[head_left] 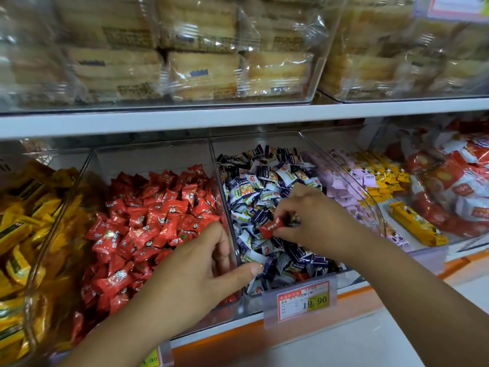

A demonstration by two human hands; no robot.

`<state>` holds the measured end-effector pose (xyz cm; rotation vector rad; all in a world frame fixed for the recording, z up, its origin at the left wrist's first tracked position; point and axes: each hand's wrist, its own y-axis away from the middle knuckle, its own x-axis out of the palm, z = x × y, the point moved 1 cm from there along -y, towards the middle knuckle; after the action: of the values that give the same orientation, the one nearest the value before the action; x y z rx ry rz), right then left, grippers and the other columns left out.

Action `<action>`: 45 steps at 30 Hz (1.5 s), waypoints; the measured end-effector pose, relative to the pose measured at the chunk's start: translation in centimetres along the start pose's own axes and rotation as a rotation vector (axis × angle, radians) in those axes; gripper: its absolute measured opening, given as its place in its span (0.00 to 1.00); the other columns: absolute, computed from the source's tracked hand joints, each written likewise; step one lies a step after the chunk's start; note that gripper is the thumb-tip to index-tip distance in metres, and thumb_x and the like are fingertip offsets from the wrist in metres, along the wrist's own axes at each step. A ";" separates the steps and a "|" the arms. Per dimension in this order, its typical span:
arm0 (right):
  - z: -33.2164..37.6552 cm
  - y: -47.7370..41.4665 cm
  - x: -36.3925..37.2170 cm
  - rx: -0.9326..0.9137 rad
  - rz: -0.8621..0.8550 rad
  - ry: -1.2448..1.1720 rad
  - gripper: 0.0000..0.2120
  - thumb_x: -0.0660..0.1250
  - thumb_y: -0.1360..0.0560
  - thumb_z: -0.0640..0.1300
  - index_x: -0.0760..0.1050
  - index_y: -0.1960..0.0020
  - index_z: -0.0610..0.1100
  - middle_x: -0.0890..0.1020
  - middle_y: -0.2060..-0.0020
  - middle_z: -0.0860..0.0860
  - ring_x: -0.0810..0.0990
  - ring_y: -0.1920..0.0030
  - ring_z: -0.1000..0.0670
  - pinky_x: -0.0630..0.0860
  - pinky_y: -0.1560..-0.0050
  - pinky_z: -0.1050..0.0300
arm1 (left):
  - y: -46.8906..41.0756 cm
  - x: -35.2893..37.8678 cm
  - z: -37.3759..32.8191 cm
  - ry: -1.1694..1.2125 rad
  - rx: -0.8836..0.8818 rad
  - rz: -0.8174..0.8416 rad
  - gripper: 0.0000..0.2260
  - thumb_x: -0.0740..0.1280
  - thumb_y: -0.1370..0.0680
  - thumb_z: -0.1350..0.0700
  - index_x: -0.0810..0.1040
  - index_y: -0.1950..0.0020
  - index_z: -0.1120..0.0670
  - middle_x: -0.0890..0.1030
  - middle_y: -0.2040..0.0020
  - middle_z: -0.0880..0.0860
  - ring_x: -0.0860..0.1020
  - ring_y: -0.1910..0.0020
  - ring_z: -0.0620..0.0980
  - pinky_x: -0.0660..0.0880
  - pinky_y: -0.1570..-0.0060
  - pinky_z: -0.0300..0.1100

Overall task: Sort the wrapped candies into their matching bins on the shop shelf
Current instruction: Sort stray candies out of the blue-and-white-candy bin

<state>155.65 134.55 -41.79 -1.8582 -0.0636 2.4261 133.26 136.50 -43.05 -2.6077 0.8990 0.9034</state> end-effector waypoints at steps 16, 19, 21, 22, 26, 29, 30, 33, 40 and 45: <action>5.1 -1.6 -1.6 -0.041 -0.098 -0.561 0.18 0.67 0.25 0.56 0.73 0.35 0.58 0.81 0.61 0.55 0.77 0.63 0.61 0.74 0.56 0.67 | 0.1 0.2 0.6 -0.178 -0.056 0.008 0.24 0.61 0.35 0.26 0.67 0.61 0.47 0.72 0.69 0.46 0.67 0.73 0.44 0.65 0.69 0.42; 2.6 -0.9 -3.2 0.097 0.229 -0.568 0.05 0.66 0.22 0.47 0.80 0.49 0.49 0.84 0.63 0.50 0.82 0.65 0.54 0.78 0.63 0.62 | 0.2 0.1 0.5 -0.166 -0.059 0.034 0.25 0.60 0.36 0.25 0.67 0.61 0.47 0.72 0.70 0.46 0.66 0.73 0.44 0.64 0.69 0.41; 1.0 0.1 -3.2 0.152 0.543 -0.431 0.06 0.67 0.23 0.47 0.81 0.50 0.50 0.85 0.59 0.53 0.83 0.58 0.55 0.79 0.58 0.60 | 0.2 0.1 0.4 -0.158 -0.052 0.044 0.25 0.59 0.36 0.26 0.67 0.61 0.47 0.73 0.69 0.45 0.66 0.73 0.44 0.63 0.70 0.40; 0.5 0.5 -2.8 0.133 0.640 -0.239 0.07 0.66 0.22 0.48 0.81 0.47 0.53 0.84 0.55 0.58 0.82 0.53 0.56 0.78 0.53 0.61 | 0.2 0.1 0.4 -0.153 -0.051 0.046 0.24 0.60 0.35 0.26 0.67 0.61 0.47 0.73 0.69 0.44 0.67 0.73 0.44 0.63 0.70 0.40; -0.2 1.0 -0.9 0.081 0.765 0.124 0.15 0.62 0.21 0.50 0.74 0.34 0.59 0.77 0.41 0.61 0.72 0.52 0.61 0.67 0.58 0.69 | 0.2 0.2 0.1 -0.165 -0.043 0.043 0.22 0.62 0.32 0.30 0.67 0.61 0.49 0.74 0.69 0.42 0.67 0.73 0.44 0.62 0.72 0.38; -0.4 0.7 -0.8 0.101 0.765 0.060 0.14 0.65 0.22 0.50 0.75 0.38 0.60 0.77 0.52 0.65 0.71 0.62 0.65 0.64 0.66 0.74 | 0.1 0.3 0.0 -0.160 -0.033 0.033 0.21 0.63 0.31 0.32 0.67 0.61 0.49 0.74 0.69 0.42 0.68 0.73 0.45 0.62 0.72 0.37; -0.6 0.5 -0.5 0.097 0.759 0.023 0.13 0.66 0.23 0.50 0.76 0.39 0.59 0.79 0.51 0.63 0.73 0.61 0.64 0.66 0.65 0.74 | 0.1 0.3 0.0 -0.152 -0.034 0.033 0.21 0.63 0.31 0.32 0.67 0.61 0.49 0.74 0.69 0.42 0.68 0.73 0.45 0.62 0.72 0.37; -0.6 0.1 0.1 0.078 0.793 -0.017 0.14 0.68 0.24 0.47 0.77 0.39 0.58 0.80 0.48 0.61 0.78 0.53 0.60 0.73 0.54 0.66 | 0.1 0.3 0.1 -0.142 -0.038 0.030 0.22 0.62 0.33 0.30 0.67 0.62 0.49 0.75 0.69 0.43 0.68 0.73 0.45 0.63 0.71 0.38; -0.4 0.3 1.0 0.028 0.926 -0.028 0.11 0.67 0.23 0.53 0.79 0.41 0.58 0.80 0.46 0.63 0.77 0.49 0.61 0.73 0.50 0.69 | 0.1 0.3 0.2 -0.150 -0.042 0.026 0.21 0.62 0.32 0.31 0.66 0.62 0.48 0.75 0.69 0.42 0.68 0.73 0.44 0.63 0.71 0.39; -0.9 0.4 1.5 0.047 0.871 -0.160 0.07 0.67 0.24 0.53 0.82 0.49 0.57 0.84 0.53 0.63 0.80 0.54 0.63 0.74 0.51 0.66 | 0.2 0.3 -0.1 -0.143 -0.044 0.023 0.20 0.63 0.32 0.32 0.67 0.61 0.49 0.74 0.69 0.42 0.68 0.72 0.44 0.62 0.71 0.37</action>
<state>156.11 134.31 -43.48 -1.9180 0.9765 3.0298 133.36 136.19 -43.14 -2.5356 0.8820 1.1124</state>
